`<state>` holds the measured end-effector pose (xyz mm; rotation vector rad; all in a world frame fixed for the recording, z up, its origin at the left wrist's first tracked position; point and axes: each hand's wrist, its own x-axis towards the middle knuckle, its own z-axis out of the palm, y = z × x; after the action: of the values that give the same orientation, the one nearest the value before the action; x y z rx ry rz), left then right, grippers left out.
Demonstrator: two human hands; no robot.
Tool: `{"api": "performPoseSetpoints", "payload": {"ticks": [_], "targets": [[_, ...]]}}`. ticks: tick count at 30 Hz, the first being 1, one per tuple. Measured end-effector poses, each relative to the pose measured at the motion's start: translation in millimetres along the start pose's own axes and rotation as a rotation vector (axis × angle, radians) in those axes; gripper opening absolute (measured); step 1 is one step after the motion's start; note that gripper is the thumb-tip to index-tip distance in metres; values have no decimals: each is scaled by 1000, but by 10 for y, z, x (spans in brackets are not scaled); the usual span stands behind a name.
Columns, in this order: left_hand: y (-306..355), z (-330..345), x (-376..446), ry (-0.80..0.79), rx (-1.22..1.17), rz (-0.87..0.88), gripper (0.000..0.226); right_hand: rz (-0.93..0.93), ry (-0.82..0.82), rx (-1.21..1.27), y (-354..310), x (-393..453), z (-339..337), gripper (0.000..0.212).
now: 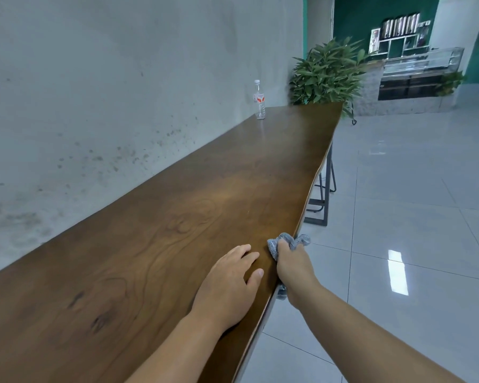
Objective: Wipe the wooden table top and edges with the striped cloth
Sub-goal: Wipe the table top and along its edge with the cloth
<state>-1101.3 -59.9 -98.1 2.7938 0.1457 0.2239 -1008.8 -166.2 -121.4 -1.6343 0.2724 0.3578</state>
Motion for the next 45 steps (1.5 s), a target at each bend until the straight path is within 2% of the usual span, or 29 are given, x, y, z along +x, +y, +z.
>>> {"api": "performPoseSetpoints", "payload": {"ticks": [9,15,21,32,45], "targets": [[15,-17,-15,14,4,0,45,0,30,-5,-275,228,-99,58],[19,-64,-182,-13,21,-18,48,24,-11,10,-93,1,-50,58],[12,-14,-215,26,26,-17,47,-11,-34,-2,110,-176,14,51],[15,-16,-215,27,8,-30,44,-3,12,6,-196,96,-81,57],[-45,-86,-432,-17,24,22,48,-1,-2,-29,175,-337,67,51]]}}
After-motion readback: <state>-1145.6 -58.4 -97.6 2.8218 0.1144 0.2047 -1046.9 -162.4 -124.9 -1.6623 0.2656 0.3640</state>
